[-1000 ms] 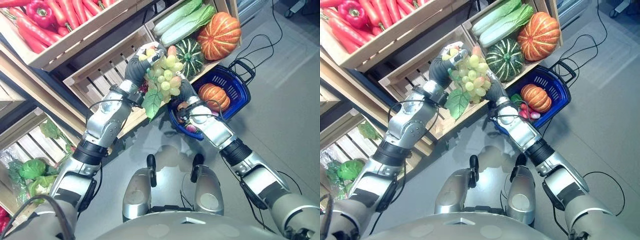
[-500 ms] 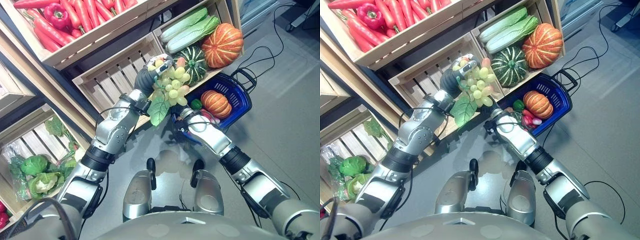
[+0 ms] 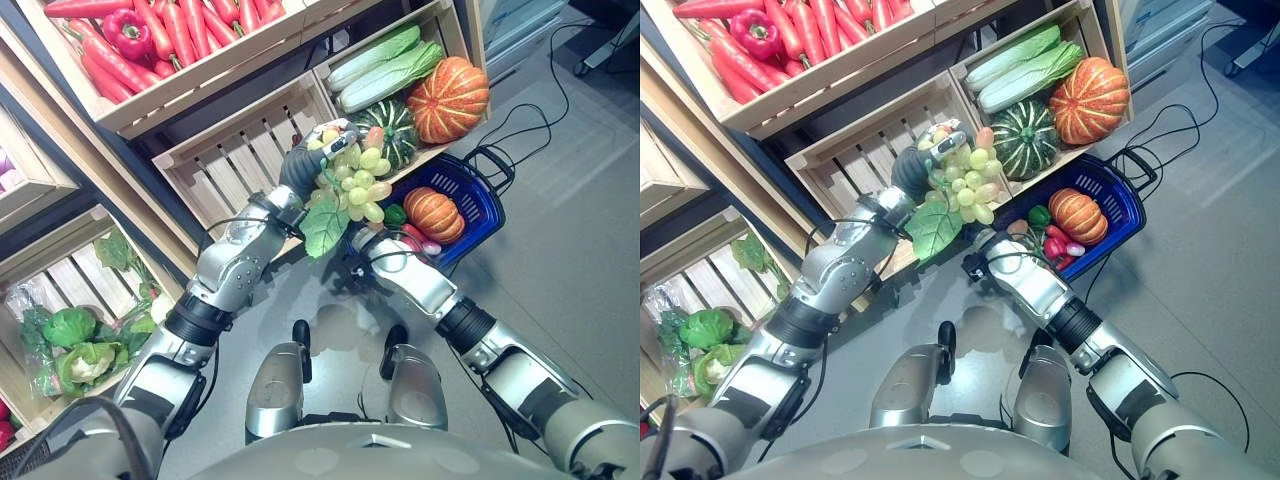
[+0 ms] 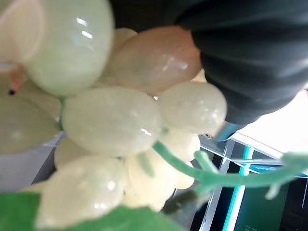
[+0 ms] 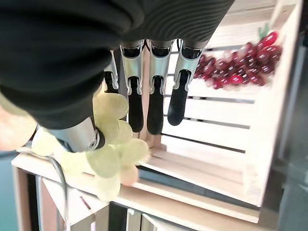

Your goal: Pick up fruits and vegetables into the basket

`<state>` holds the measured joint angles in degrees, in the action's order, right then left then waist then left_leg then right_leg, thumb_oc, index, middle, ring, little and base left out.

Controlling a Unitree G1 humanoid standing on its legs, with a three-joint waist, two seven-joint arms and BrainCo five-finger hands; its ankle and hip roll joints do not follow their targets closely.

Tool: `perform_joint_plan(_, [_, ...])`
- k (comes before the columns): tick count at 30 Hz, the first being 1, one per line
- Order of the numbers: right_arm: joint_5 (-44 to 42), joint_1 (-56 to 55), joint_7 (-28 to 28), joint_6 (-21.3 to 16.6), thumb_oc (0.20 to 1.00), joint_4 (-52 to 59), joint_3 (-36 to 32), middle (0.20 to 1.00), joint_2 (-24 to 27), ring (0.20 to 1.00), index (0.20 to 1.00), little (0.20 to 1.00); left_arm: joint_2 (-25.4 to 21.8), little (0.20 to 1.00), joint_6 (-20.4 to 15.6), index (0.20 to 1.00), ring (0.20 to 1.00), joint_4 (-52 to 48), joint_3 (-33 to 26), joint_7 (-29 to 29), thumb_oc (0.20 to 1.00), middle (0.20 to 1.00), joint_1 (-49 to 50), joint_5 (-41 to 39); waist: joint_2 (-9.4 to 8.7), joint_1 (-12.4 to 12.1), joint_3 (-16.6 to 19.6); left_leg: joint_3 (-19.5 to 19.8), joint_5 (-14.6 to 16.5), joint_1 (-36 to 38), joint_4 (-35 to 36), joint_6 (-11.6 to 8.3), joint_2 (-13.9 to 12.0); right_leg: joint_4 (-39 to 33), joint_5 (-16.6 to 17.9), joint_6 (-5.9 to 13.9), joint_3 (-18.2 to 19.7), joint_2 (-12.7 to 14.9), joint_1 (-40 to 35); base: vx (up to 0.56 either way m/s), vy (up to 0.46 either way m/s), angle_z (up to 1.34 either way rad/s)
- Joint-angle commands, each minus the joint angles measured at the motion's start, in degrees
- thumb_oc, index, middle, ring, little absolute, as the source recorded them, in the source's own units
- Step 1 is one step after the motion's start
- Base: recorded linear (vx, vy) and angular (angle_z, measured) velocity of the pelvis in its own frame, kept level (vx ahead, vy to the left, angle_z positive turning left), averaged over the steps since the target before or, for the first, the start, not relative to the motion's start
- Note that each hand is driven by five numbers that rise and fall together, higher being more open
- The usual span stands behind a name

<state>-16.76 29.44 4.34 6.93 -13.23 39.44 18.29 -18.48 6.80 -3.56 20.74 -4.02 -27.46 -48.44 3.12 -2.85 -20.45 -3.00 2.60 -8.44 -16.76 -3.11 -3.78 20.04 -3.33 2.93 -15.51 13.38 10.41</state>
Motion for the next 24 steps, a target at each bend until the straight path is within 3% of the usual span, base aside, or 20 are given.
perform_joint_plan(1, [0.3,2.1,2.4,-4.9,0.2,0.8,-3.3,0.2,-5.2,0.2,0.2,0.2,1.6,0.2,-6.6,0.2,0.2,-4.6,1.8,1.9,0.2,0.2,0.9,-1.1,-2.37,-0.3,0.5,-1.8,4.7,1.4,-2.2,-0.49,-1.7,-3.8,-1.7,4.85,0.7,3.9,-6.7,0.0,0.0,0.0])
perform_joint_plan(8, [0.9,-1.3,3.4,-6.1,0.2,-0.5,-7.8,0.2,-2.7,0.2,0.2,0.2,1.7,0.2,-10.8,0.2,0.2,-3.6,-0.9,6.8,0.2,0.2,2.6,-0.3,-2.74,0.7,-0.8,-2.1,4.3,0.8,-2.6,-0.79,-2.3,-3.0,-1.7,4.85,1.2,3.5,-5.6,-0.05,-0.034,-0.01])
perform_joint_plan(11, [0.8,-2.6,3.4,-6.4,0.2,-0.4,-9.1,0.2,-1.9,0.2,0.2,0.2,2.0,0.2,-10.9,0.2,0.2,-3.3,-1.7,9.7,0.2,0.2,3.4,-1.5,-2.9,1.1,-1.2,-2.2,4.2,0.5,-2.8,-0.86,-2.5,-2.8,-1.7,4.8,1.6,3.3,-5.1,-0.04,-0.025,-0.04])
perform_joint_plan(12, [0.8,-3.1,3.4,-6.6,0.2,-0.5,-9.4,0.2,-1.7,0.2,0.2,0.2,2.2,0.25,-11.0,0.25,0.25,-3.0,-1.9,10.2,0.25,0.25,3.8,-1.5,-2.92,1.2,-1.3,-2.3,4.1,0.5,-2.8,-0.84,-2.6,-2.7,-1.7,4.78,1.7,3.3,-5.0,-0.04,-0.036,-0.04])
perform_joint_plan(13, [0.7,-3.7,3.8,-7.1,0.2,-0.8,-9.8,0.2,-1.4,0.2,0.2,0.2,2.3,1.0,-11.5,1.0,1.0,-2.3,-2.2,12.1,1.0,1.0,4.2,-1.7,-3.01,1.3,-1.5,-2.4,4.1,0.5,-2.9,-0.85,-2.7,-2.6,-1.6,4.74,1.8,3.2,-4.9,0.0,0.0,0.0])
perform_joint_plan(20, [-0.1,-6.0,5.3,-8.9,0.2,-1.8,-12.0,0.2,-0.9,0.2,0.2,0.2,2.9,1.0,-14.0,1.0,1.0,0.3,-2.8,17.1,1.0,1.0,4.8,0.1,-3.48,2.2,-2.1,-3.0,3.8,0.4,-3.3,-0.9,-3.3,-2.0,-1.5,4.61,2.6,2.7,-4.3,-0.02,-0.037,-0.06])
perform_joint_plan(24, [-1.5,-7.3,8.4,-9.6,0.2,-3.2,-13.5,0.2,-1.1,0.2,0.2,0.2,3.8,1.0,-22.9,1.0,1.0,1.3,-3.4,24.6,1.0,1.0,4.8,1.9,-3.75,2.6,-2.3,-3.2,3.5,0.7,-2.8,-0.98,-3.6,-2.0,-1.5,4.5,3.0,2.3,-4.2,-0.01,-0.055,-0.03])
